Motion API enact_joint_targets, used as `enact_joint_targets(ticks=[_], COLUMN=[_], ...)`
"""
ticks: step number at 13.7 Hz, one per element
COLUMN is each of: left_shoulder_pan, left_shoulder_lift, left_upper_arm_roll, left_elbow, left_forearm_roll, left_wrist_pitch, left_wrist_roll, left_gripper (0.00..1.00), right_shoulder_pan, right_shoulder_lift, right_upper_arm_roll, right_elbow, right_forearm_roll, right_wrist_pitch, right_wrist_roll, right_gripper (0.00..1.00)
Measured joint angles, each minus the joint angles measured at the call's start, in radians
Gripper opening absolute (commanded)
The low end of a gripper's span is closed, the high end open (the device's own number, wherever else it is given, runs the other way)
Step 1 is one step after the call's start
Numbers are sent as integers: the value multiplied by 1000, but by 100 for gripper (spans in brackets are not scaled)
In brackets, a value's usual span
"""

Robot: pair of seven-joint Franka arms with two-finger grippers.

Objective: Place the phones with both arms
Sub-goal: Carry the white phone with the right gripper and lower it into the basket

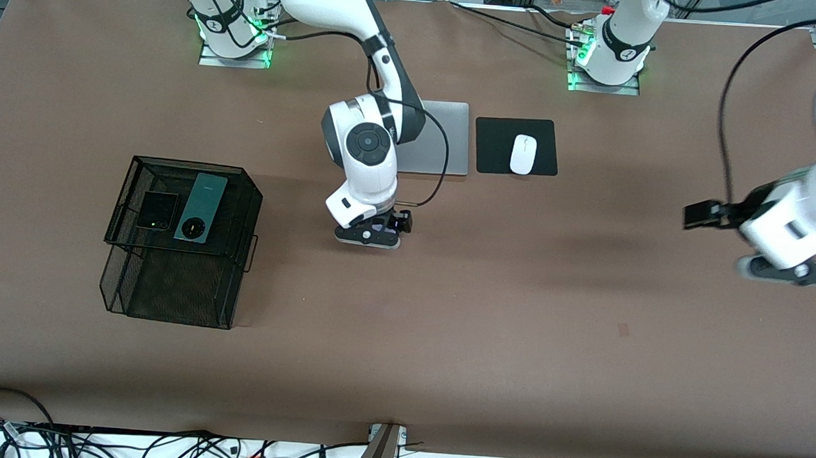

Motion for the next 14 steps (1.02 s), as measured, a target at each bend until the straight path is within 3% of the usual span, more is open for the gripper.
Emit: enact_joint_targets(ticks=[9, 14], left_shoulder_pan=[10, 12], left_shoulder_lift=[-251, -291], left_upper_arm_roll=[-35, -63], left_elbow=[-226, -294], left_forearm_roll=[6, 14], left_wrist_pitch=[-7, -4], left_wrist_roll=[51, -16], left_gripper=[100, 100], right_shoulder_pan=[-2, 1], right_shoulder_lift=[60, 60], right_upper_arm_roll=[28, 41], right_elbow=[-18, -21], right_forearm_roll=[0, 0], right_wrist_pitch=[97, 100], right_wrist_roll=[-1, -1], right_gripper=[100, 99])
